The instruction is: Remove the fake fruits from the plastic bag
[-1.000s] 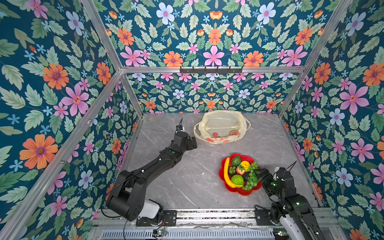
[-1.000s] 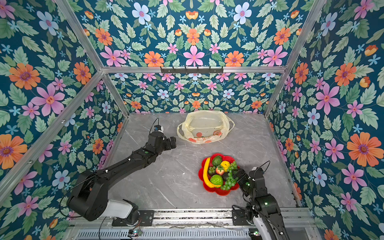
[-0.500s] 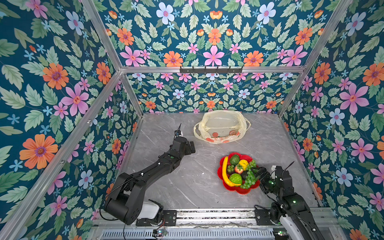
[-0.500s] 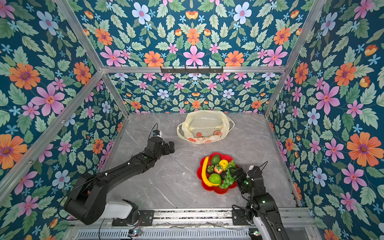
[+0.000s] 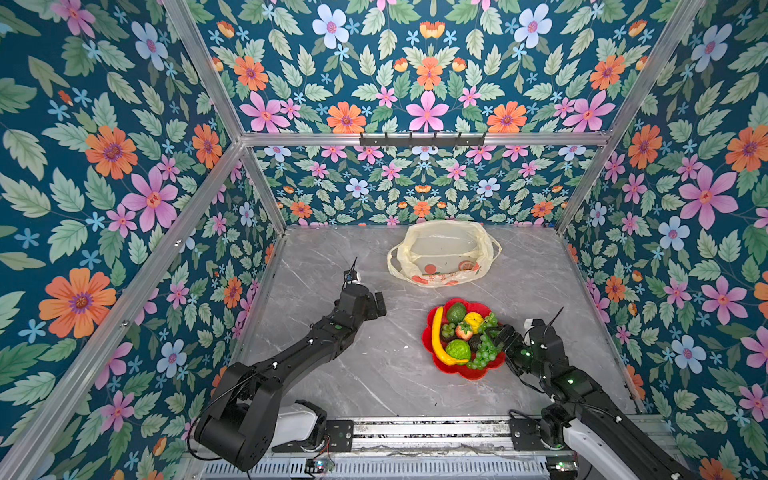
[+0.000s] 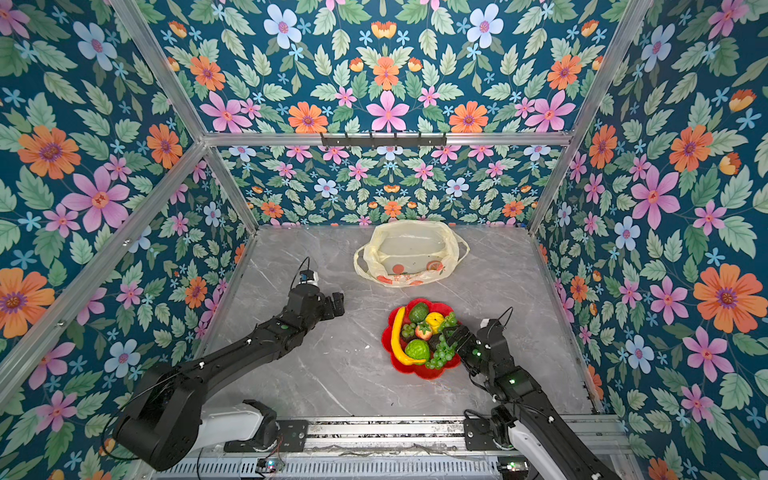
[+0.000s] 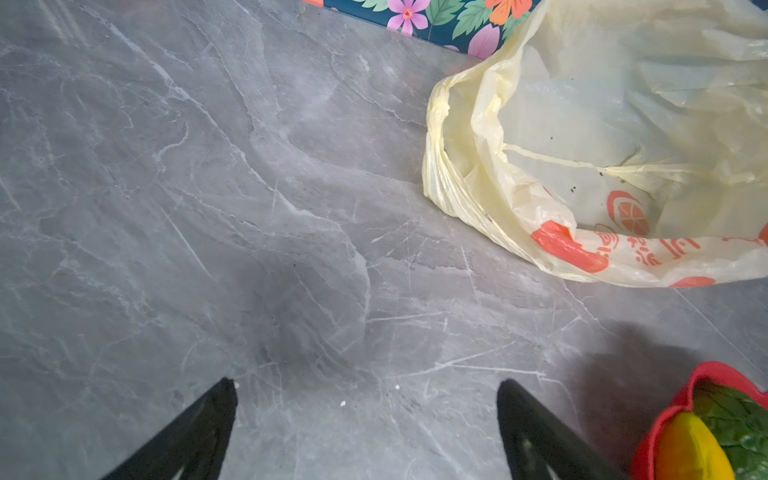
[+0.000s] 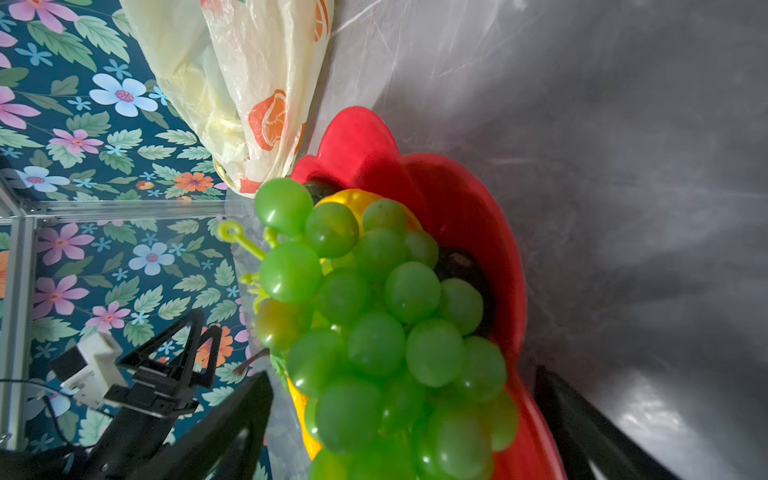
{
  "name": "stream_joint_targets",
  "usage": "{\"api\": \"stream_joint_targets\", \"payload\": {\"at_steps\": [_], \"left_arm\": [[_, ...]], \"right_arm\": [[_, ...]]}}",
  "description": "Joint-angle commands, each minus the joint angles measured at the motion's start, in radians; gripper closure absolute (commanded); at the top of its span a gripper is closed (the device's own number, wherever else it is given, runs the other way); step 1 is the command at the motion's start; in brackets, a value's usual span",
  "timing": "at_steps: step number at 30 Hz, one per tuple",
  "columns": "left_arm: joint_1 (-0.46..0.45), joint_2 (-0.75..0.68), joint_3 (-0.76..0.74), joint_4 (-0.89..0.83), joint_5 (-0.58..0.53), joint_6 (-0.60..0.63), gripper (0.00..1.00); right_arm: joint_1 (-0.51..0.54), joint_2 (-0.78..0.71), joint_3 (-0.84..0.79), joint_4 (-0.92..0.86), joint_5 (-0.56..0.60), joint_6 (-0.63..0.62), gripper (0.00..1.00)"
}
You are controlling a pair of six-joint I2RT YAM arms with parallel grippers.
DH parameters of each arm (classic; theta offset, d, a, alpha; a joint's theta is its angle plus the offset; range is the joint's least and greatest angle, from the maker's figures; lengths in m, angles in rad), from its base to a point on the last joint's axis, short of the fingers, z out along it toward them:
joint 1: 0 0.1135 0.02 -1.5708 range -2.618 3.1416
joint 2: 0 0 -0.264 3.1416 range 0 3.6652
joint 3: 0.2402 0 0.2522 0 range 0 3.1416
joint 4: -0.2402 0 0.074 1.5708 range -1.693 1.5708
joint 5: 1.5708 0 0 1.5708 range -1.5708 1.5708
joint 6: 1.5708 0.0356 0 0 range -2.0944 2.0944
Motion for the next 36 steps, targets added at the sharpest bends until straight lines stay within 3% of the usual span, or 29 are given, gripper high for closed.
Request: {"api": "stream_joint_targets", "payload": {"at_steps": [1,14,27,36], "left_arm": [[0.001,-0.019,-0.014,0.007,-0.024,-0.002,0.0],[0.001,-0.085,-0.05,-0.028,-0.076,0.016,0.0],[0.001,-0.112,-0.061,-0.047,-0.11,0.024,0.0],[0.001,-0.121,-0.064,-0.052,-0.12,0.029,0.0]], "right_arm": [[0.022,0.066,0.029,0.144,0.035,-0.008,0.01],[0.11,0.434,0.15,0.378,0.05,-0.02,0.01],[0.148,0.658,0.247,0.505,0.017,-0.019,0.01],[0.151,0.688,0.287,0.481,0.02,-0.039,0.01]]}}
